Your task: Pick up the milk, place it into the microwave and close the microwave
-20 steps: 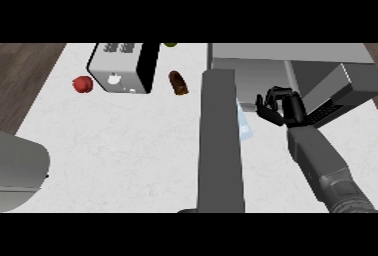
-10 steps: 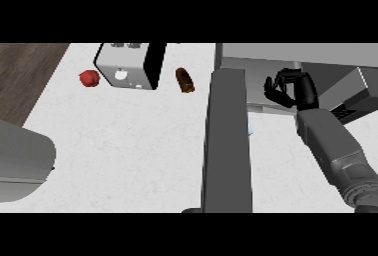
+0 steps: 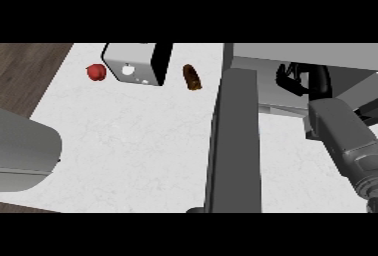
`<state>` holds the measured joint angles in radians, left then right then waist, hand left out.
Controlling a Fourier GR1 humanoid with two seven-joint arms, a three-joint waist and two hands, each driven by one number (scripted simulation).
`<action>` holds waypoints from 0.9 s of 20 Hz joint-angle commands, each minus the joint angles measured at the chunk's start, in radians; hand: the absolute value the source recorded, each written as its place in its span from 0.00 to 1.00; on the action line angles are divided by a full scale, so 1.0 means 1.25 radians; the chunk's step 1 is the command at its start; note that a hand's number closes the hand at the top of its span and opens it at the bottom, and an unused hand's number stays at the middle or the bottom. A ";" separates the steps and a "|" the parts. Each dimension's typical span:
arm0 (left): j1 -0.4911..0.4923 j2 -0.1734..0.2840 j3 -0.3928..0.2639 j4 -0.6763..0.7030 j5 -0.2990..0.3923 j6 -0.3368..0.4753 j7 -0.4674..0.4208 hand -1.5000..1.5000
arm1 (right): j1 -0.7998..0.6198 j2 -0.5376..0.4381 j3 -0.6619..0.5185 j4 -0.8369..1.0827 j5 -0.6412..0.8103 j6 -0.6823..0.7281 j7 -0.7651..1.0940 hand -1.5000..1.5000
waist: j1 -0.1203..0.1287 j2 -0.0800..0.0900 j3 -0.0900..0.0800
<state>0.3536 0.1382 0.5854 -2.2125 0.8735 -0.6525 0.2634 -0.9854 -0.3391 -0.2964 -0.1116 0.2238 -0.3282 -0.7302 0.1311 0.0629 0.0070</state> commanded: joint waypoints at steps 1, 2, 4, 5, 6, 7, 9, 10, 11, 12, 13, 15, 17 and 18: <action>-0.028 0.021 0.000 -0.001 -0.004 0.006 0.004 0.00 | -0.024 -0.031 0.001 0.009 0.007 -0.016 0.030 1.00 | 0.013 0.011 0.001; -0.036 0.015 -0.001 0.013 -0.007 0.008 -0.003 0.00 | -0.010 -0.037 -0.002 0.007 0.005 -0.018 0.012 1.00 | 0.008 0.015 0.002; -0.042 0.015 -0.013 -0.003 -0.008 0.010 0.003 0.00 | -0.036 -0.028 -0.010 0.007 -0.002 -0.037 0.035 1.00 | 0.020 0.016 0.002; -0.028 0.025 -0.001 0.012 0.001 -0.005 0.002 0.00 | -0.020 -0.048 -0.010 0.008 0.000 -0.040 0.024 1.00 | 0.029 0.019 0.002; -0.045 0.033 0.001 0.018 -0.002 0.002 0.002 0.00 | -0.028 -0.049 -0.014 0.007 -0.003 -0.034 0.026 1.00 | 0.021 0.018 0.002; -0.030 0.023 -0.004 0.017 -0.002 -0.012 -0.001 0.00 | -0.037 -0.059 -0.017 0.011 -0.005 -0.037 0.044 1.00 | 0.033 0.016 0.001; -0.041 0.022 -0.001 0.023 -0.013 -0.002 -0.001 0.00 | -0.041 -0.048 -0.018 0.012 -0.005 -0.047 0.044 1.00 | 0.036 0.021 0.002; -0.053 0.039 0.001 0.023 0.002 -0.005 -0.001 0.00 | -0.019 -0.065 -0.015 0.010 -0.001 -0.040 0.020 1.00 | 0.030 0.027 0.004; -0.048 0.027 -0.004 0.029 -0.005 -0.009 -0.004 0.00 | -0.030 -0.059 -0.016 0.013 -0.002 -0.049 0.033 1.00 | 0.038 0.025 0.002; -0.052 0.026 -0.012 0.028 -0.004 -0.003 0.002 0.00 | -0.028 -0.066 -0.019 0.013 -0.005 -0.030 0.029 1.00 | 0.033 0.026 0.004; -0.060 0.035 -0.011 0.027 0.003 -0.002 0.002 0.00 | -0.038 -0.061 -0.019 0.011 -0.005 -0.041 0.033 1.00 | 0.038 0.026 0.004; -0.055 0.023 -0.007 0.039 -0.012 -0.007 -0.005 0.00 | -0.033 -0.077 -0.021 0.014 -0.006 -0.027 0.032 1.00 | 0.038 0.026 0.003; -0.062 0.030 -0.010 0.039 -0.017 -0.008 -0.001 0.00 | -0.039 -0.077 -0.021 0.013 -0.005 -0.031 0.033 1.00 | 0.045 0.030 0.004; -0.066 0.028 -0.007 0.036 -0.019 -0.003 -0.004 0.00 | -0.025 -0.079 -0.021 0.016 -0.003 -0.035 0.024 1.00 | 0.044 0.033 0.005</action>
<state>0.2816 0.1735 0.5760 -2.1712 0.8588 -0.6587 0.2612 -1.0258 -0.4255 -0.3198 -0.0951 0.2196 -0.3721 -0.6919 0.1813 0.0981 0.0111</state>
